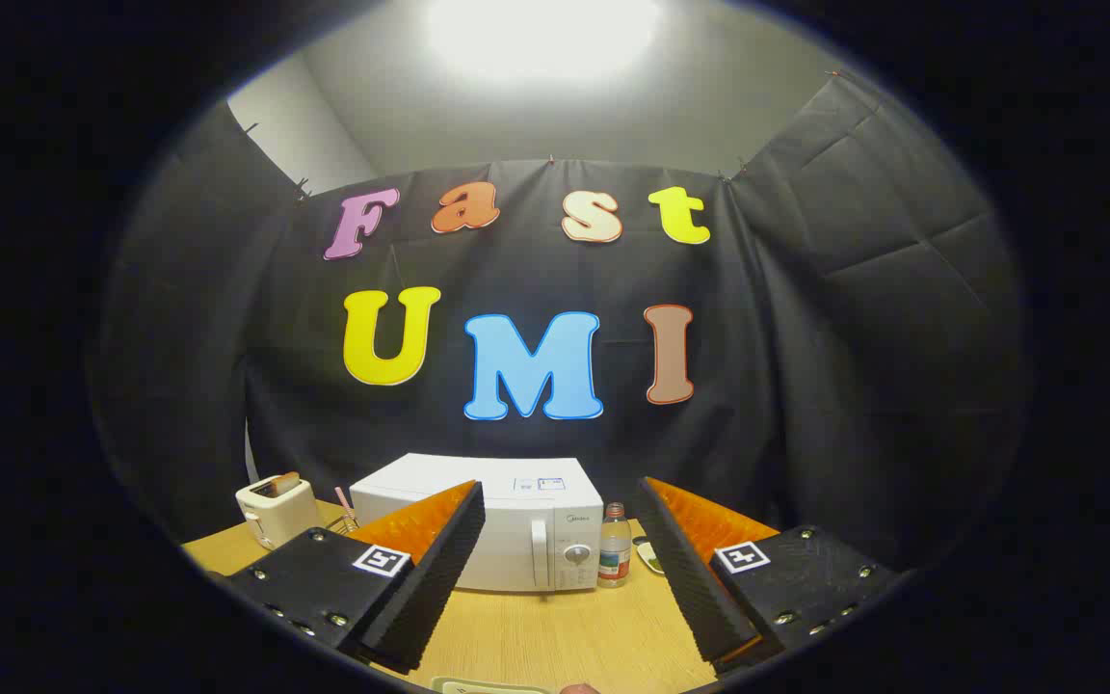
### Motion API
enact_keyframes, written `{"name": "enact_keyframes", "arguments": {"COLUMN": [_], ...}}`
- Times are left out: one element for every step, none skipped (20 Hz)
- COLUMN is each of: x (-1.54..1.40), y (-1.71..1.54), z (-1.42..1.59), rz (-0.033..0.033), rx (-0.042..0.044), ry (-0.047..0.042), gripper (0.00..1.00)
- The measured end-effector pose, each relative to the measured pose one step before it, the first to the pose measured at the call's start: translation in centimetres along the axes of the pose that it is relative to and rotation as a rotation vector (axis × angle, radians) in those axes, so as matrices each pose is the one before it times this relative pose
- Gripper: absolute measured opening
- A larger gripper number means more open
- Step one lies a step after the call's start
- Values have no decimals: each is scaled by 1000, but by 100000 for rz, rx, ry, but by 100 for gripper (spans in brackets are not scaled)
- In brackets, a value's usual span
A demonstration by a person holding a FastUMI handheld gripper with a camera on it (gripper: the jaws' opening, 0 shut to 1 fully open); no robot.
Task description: Open the microwave, put the food inside, and close the microwave door.
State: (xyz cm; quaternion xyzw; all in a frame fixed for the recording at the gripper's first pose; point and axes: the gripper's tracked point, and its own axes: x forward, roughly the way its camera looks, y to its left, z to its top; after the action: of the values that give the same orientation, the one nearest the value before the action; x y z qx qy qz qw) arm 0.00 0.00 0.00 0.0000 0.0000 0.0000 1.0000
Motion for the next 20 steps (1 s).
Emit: {"name": "enact_keyframes", "arguments": {"x": [293, 237, 248, 267, 268, 243, 162, 180, 233, 186, 285, 216, -127, 62, 158, 184, 467, 390, 386, 280], "y": [-47, -94, -232, -134, -170, -127, -133, -106, -108, -94, -97, -92, -13, -18, -90, -91, -351, -228, -154, -51], "z": [74, 132, 15, 15, -54, 58, 66, 111, 1, 51, -84, 3, -119, -77, -183, -89, -220, -170, -217, -227], "rz": [183, 166, 143, 169, 43, 182, 62, 51, 115, 94, 120, -109, 111, 14, -88, -43, -198, 24, 101, 343], "rx": [323, 368, 230, 30, -73, 43, 209, 293, 439, 396, 295, 349, 411, 431, 371, 309, 286, 215, 199, 191], "ry": [-117, -209, 22, -24, 132, 45, -293, -95, -35, -8, -7, 93, 158, 346, 457, 285, 419, 387, 417, 378], "gripper": [99, 99, 99, 99, 99, 99, 99, 99, 99, 99, 99, 99, 99, 99, 99, 99, 99, 99, 99, 99]}}
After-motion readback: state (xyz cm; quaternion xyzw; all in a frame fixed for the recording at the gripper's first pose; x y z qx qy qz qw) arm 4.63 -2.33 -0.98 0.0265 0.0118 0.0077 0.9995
